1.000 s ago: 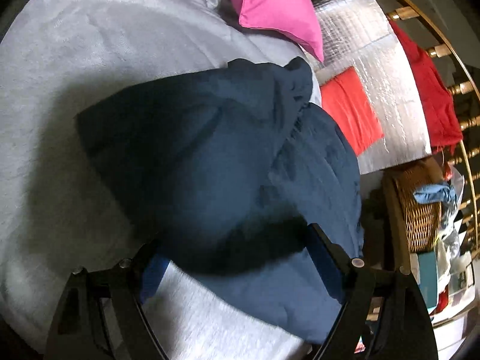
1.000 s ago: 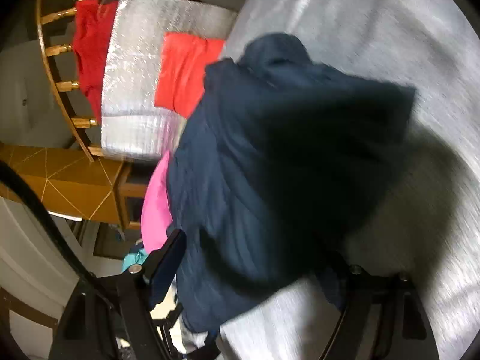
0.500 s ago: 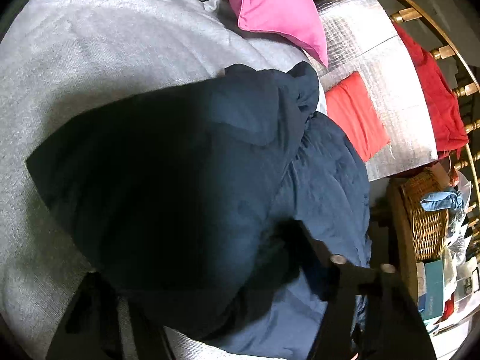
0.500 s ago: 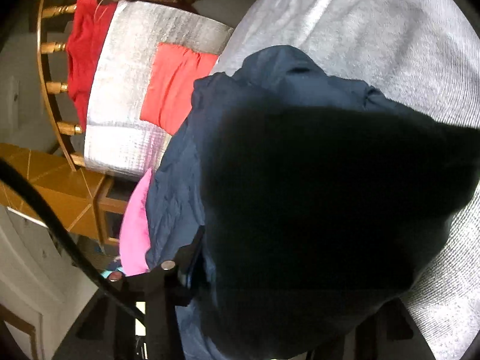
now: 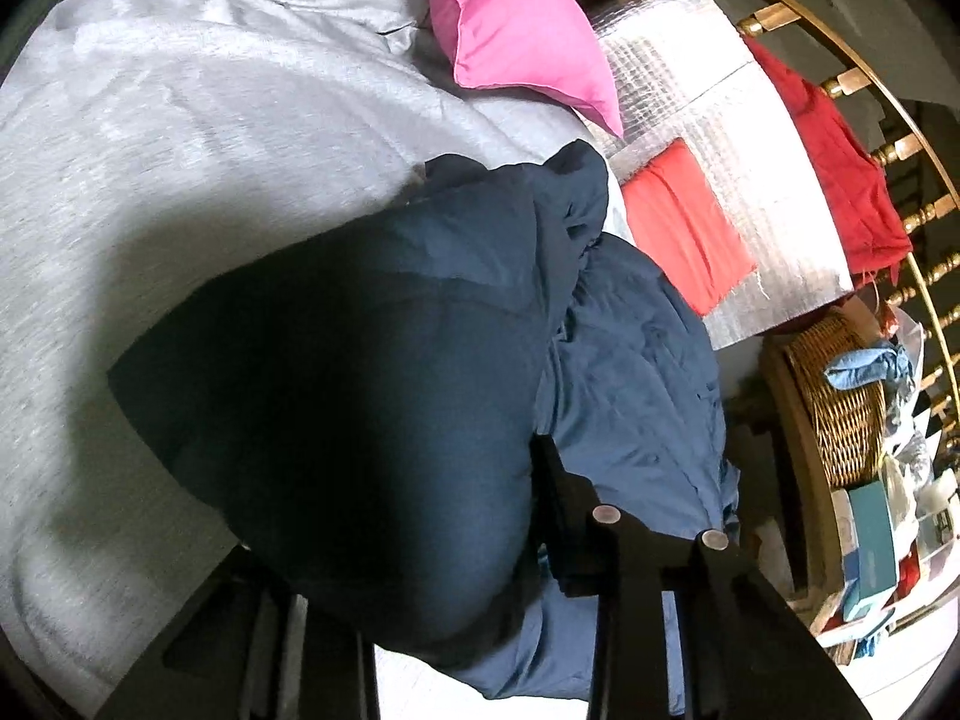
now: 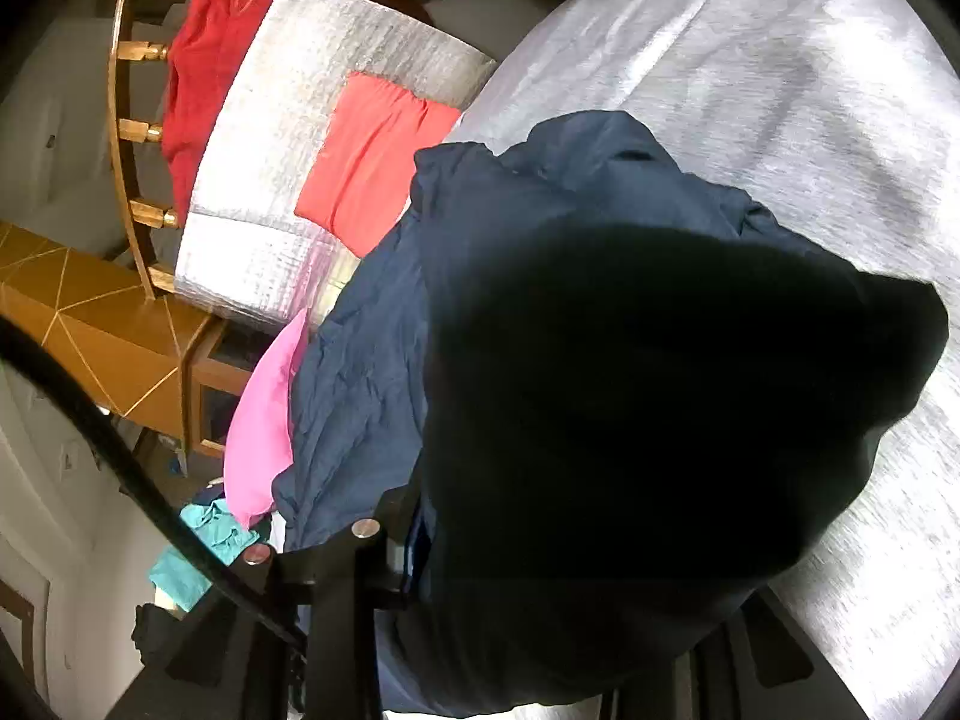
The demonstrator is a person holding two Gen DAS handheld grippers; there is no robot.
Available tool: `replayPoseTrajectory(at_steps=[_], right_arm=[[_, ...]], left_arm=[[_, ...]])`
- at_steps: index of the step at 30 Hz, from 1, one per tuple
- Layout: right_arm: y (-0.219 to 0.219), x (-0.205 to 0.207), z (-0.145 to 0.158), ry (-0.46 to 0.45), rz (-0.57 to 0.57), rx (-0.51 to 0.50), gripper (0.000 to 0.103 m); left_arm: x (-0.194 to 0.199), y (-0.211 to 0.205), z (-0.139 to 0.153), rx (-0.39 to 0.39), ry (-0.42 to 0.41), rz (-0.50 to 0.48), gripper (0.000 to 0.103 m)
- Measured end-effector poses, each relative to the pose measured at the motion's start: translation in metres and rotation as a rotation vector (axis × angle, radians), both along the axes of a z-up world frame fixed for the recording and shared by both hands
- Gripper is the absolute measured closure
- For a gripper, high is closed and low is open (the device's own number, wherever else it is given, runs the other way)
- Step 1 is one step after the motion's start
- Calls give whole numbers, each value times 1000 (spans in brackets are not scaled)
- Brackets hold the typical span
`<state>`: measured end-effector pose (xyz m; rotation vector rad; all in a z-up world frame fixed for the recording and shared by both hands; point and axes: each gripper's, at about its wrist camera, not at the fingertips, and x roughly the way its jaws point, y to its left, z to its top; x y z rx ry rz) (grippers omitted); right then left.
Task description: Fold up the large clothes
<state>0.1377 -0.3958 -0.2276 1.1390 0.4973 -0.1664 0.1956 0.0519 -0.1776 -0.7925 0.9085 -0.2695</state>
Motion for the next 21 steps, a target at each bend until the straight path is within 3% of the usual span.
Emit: replayPoseTrajectory(at_steps=[11,13,15,17,18,21], right_arm=[[2,-28,0,4,37,-2,67],[-1,-28,-3,7,43,24,62],[-5,-29,-7,26,40,58,45],[-4,-32,-9,25,46,91,33],[-3,-32,-9,13,53,94,27],[7,-29,-5,11,93,68,24]], left_arm=[[1,4,2,1,8,-9,70],[2,4,-2,10,25,-5,64],[5,4,-5,-8,46,11,58],[4,6,-10,-18,91,28,37],[3,5,-11,-38,100,23,35],[0,-5,-13,-88,127,-32,23]])
